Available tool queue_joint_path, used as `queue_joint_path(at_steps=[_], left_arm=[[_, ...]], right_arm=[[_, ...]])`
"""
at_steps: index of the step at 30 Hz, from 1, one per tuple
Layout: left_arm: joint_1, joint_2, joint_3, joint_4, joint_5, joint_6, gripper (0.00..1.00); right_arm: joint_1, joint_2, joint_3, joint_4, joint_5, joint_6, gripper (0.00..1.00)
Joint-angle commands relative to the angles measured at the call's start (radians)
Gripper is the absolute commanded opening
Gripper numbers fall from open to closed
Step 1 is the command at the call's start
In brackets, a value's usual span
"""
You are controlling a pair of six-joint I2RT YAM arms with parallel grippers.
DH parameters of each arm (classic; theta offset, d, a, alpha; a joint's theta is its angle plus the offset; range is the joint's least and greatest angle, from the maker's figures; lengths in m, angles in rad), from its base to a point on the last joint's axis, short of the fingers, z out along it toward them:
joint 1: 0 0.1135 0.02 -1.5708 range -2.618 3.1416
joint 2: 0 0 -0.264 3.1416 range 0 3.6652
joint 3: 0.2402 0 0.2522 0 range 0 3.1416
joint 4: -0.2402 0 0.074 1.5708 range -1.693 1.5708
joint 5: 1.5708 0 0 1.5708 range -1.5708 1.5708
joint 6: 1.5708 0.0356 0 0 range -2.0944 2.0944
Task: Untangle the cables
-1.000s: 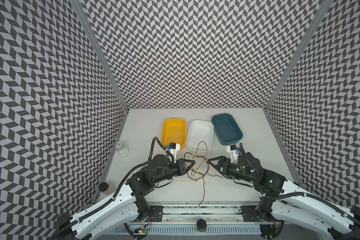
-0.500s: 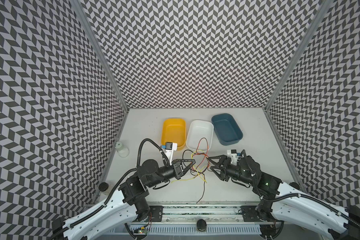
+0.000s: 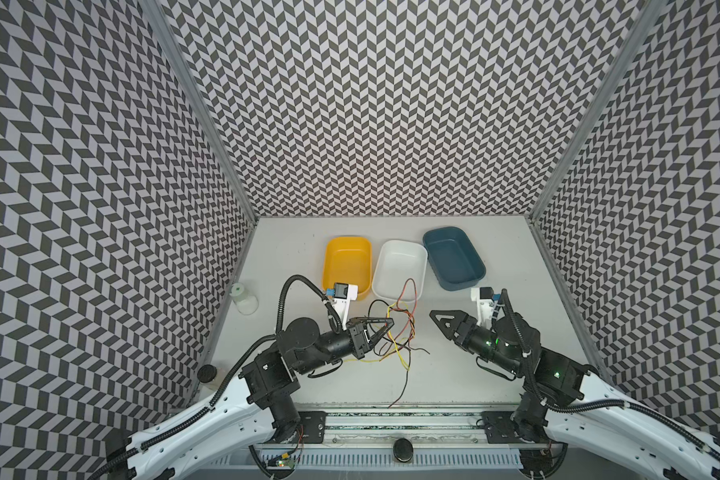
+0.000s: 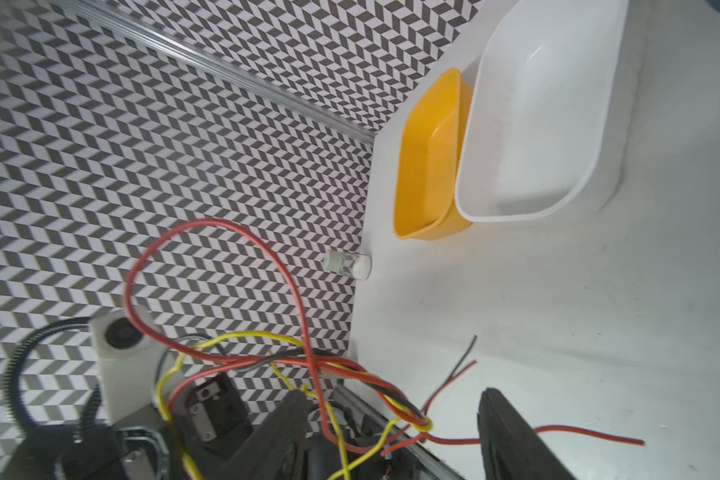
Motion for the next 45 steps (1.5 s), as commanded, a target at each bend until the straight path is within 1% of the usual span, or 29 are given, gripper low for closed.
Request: queue_joint_path(at_steps=[1, 5, 7, 10, 16, 23, 27, 29, 30, 31, 33, 34, 37, 40, 45], left_arm=[[-0.004, -0.019, 0.032, 0.032, -0.025, -0.014, 0.0], [-0.004, 0.0, 0.043, 0.054, -0.011, -0.022, 0.0], [-0.005, 0.009, 0.042, 0.072, -0.007, -0.029, 0.0], [-0.007, 0.01, 0.04, 0.078, -0.008, -0.031, 0.0], [-0.007, 0.002, 0.034, 0.077, -0.021, -0.031, 0.0], [-0.014, 0.04, 0.033, 0.137, 0.007, -0.054, 0.0], [-0.025, 0.034, 0.045, 0.142, 0.013, -0.057, 0.0], [-0.032, 0.024, 0.047, 0.144, 0.016, -0.06, 0.0], [-0.035, 0.017, 0.047, 0.144, 0.016, -0.061, 0.0], [-0.038, 0.009, 0.046, 0.141, 0.017, -0.064, 0.0], [-0.039, -0.012, 0.049, 0.107, 0.02, -0.06, 0.0], [-0.039, -0.026, 0.057, 0.074, 0.022, -0.047, 0.0], [-0.037, -0.076, 0.095, -0.079, -0.012, 0.014, 0.0], [-0.023, -0.094, 0.152, -0.239, -0.018, 0.096, 0.0], [0.045, -0.03, 0.227, -0.372, 0.106, 0.182, 0.0]], right_arm=[[0.0, 0.005, -0.018, 0.069, 0.013, -0.162, 0.71], [0.003, 0.068, -0.018, 0.153, -0.069, -0.248, 0.75], [0.009, 0.107, -0.002, 0.163, -0.086, -0.286, 0.77], [0.026, 0.143, 0.005, 0.19, -0.103, -0.34, 0.77], [0.07, 0.157, -0.029, 0.238, -0.066, -0.386, 0.76], [0.1, 0.221, -0.015, 0.259, -0.006, -0.45, 0.74], [0.1, 0.237, -0.001, 0.239, 0.052, -0.494, 0.65], [0.099, 0.238, 0.0, 0.241, 0.084, -0.519, 0.54], [0.099, 0.233, 0.003, 0.238, 0.101, -0.536, 0.44], [0.099, 0.229, 0.01, 0.219, 0.127, -0.555, 0.29], [0.1, 0.212, 0.034, 0.131, 0.205, -0.562, 0.05], [0.099, 0.2, 0.048, 0.082, 0.253, -0.567, 0.0], [0.098, 0.151, 0.056, -0.013, 0.388, -0.588, 0.0], [0.098, 0.088, 0.048, -0.06, 0.5, -0.614, 0.0], [0.098, 0.018, 0.083, -0.081, 0.586, -0.76, 0.0]])
